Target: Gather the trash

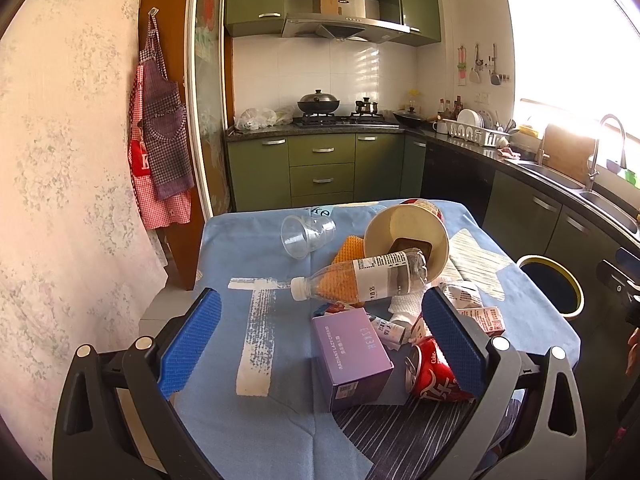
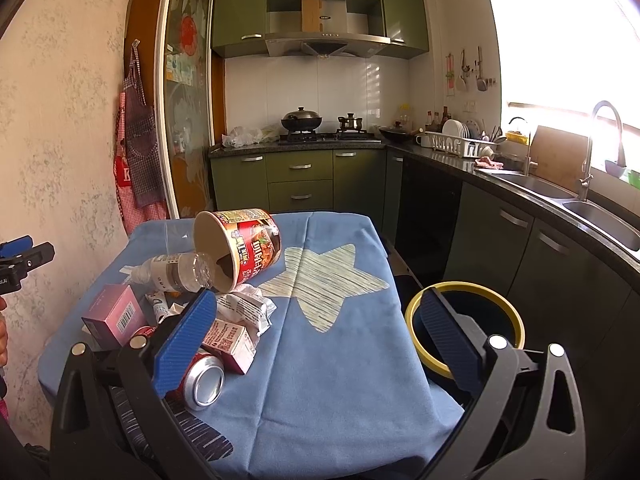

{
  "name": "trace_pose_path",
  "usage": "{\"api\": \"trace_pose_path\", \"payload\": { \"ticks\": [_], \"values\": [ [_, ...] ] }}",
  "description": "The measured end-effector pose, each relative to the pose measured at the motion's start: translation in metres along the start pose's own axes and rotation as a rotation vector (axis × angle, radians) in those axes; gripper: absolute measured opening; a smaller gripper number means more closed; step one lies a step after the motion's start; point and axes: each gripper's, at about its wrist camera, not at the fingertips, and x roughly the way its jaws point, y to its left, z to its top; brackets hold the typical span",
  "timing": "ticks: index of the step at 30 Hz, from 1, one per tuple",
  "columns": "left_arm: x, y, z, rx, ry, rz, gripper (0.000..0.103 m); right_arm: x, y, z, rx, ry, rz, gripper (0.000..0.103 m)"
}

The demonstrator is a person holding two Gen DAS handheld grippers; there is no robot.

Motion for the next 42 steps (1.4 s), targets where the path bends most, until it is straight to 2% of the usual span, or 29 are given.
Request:
{"api": "trace_pose_path", "payload": {
  "ticks": [42],
  "values": [
    [0.0058, -0.0032, -0.0037, 0.008, 0.018, -0.006, 0.099, 0.0049, 0.0007, -0.0055, 0.004, 0.011, -0.001, 0.097]
  ]
}}
